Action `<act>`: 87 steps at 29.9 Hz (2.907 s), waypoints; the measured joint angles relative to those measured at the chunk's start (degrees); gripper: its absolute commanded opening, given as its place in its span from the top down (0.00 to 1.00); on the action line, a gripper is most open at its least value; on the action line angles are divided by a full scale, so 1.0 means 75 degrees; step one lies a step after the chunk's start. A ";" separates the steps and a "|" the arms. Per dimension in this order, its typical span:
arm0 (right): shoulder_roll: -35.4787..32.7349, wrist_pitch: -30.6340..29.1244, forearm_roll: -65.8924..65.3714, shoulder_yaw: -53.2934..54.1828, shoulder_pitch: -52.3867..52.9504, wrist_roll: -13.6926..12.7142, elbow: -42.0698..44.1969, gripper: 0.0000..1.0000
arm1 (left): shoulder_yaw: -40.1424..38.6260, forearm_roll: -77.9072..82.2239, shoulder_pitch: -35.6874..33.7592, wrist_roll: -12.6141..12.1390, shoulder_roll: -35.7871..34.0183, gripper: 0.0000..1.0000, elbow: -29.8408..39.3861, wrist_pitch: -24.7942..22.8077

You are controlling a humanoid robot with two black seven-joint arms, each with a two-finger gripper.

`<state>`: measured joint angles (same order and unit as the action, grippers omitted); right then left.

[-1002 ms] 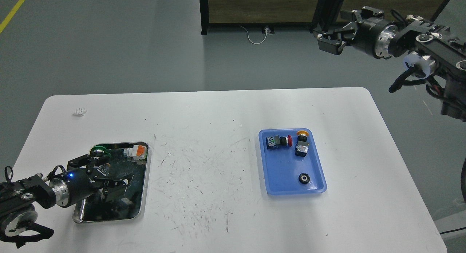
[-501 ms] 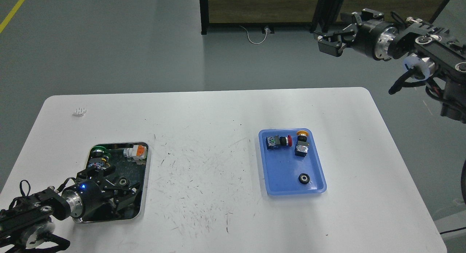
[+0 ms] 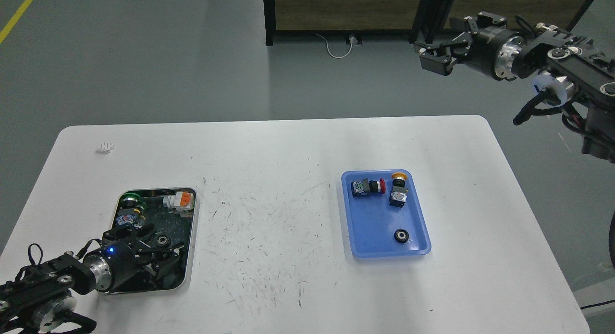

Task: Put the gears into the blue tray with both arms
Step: 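Reach the left gripper into the metal tray and grasp another black gear, then carry the second gear with the left gripper toward the blue tray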

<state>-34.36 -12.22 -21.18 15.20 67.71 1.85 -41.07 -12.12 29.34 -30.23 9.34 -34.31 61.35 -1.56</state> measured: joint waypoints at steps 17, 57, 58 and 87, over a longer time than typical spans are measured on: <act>-0.0012 0.0000 0.0000 0.0000 0.0017 0.0000 -0.0008 0.05 | -0.0005 -0.0039 0.0145 0.0001 -0.0124 0.53 0.0014 -0.0062; -0.0023 0.0000 -0.0024 -0.0101 -0.0086 0.0012 0.0193 0.03 | 0.0077 0.0380 -0.1619 -0.1269 -0.1068 0.72 0.2566 -0.0909; -0.0034 0.0000 -0.0024 -0.0102 -0.0102 0.0012 0.0198 0.03 | 0.0157 0.0396 -0.1715 -0.1304 -0.0922 0.72 0.2569 -0.0919; -0.0257 -0.0006 -0.0046 -0.0152 -0.0300 0.0012 0.0416 0.03 | 0.2479 0.0412 -0.2969 -0.1561 0.4560 0.67 -0.0876 -0.0494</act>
<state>-36.29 -12.26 -21.53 14.06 65.46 1.94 -37.96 6.47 32.43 -52.50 -2.37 -0.11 54.78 -5.27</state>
